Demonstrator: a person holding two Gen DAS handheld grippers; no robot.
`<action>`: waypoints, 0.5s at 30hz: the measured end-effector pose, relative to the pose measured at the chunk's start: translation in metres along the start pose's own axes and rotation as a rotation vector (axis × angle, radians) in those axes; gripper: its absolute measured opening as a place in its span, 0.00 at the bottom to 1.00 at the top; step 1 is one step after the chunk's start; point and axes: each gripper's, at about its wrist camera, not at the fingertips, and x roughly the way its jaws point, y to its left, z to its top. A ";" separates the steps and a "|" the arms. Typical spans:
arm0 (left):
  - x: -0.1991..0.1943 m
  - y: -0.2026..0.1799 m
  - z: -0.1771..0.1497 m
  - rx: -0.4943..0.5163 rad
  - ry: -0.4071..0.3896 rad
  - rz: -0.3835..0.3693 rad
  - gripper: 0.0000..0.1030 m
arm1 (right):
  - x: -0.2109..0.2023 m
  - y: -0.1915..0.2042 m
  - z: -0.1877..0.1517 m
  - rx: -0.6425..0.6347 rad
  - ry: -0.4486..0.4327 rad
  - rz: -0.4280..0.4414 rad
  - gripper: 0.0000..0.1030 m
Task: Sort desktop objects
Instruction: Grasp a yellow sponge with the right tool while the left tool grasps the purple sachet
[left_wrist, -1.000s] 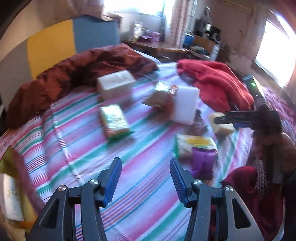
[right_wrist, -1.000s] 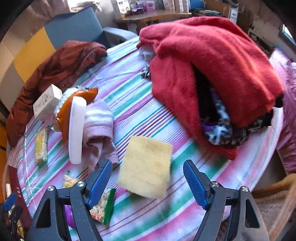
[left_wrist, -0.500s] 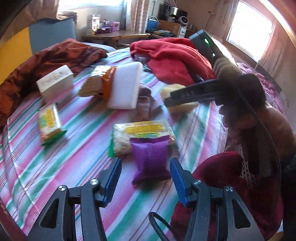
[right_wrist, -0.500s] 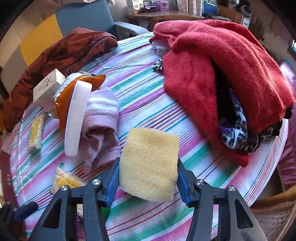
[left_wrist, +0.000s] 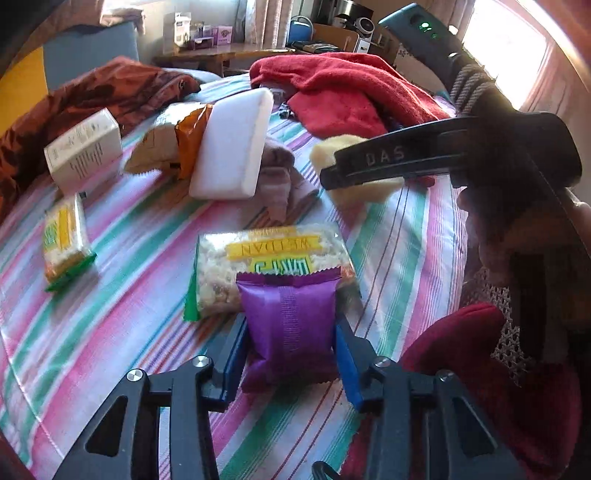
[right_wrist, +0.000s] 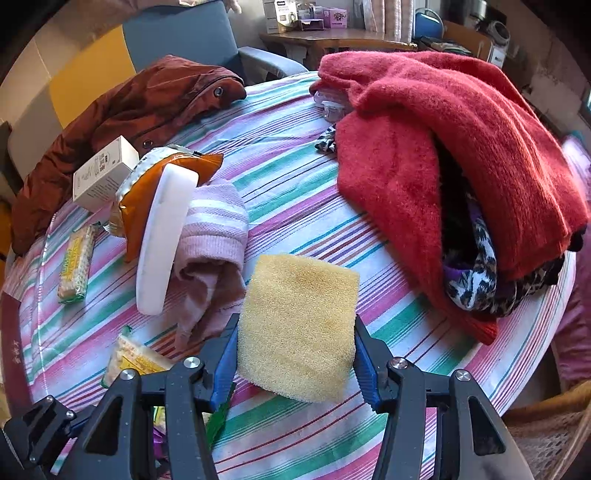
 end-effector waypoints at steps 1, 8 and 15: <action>-0.001 0.001 -0.001 -0.002 -0.007 0.002 0.42 | 0.000 0.001 0.000 -0.008 -0.002 -0.002 0.54; -0.017 0.018 -0.014 -0.064 -0.040 0.052 0.40 | -0.005 0.007 0.001 -0.048 -0.047 -0.010 0.53; -0.062 0.041 -0.027 -0.163 -0.122 0.165 0.40 | -0.017 0.020 0.003 -0.099 -0.128 0.015 0.53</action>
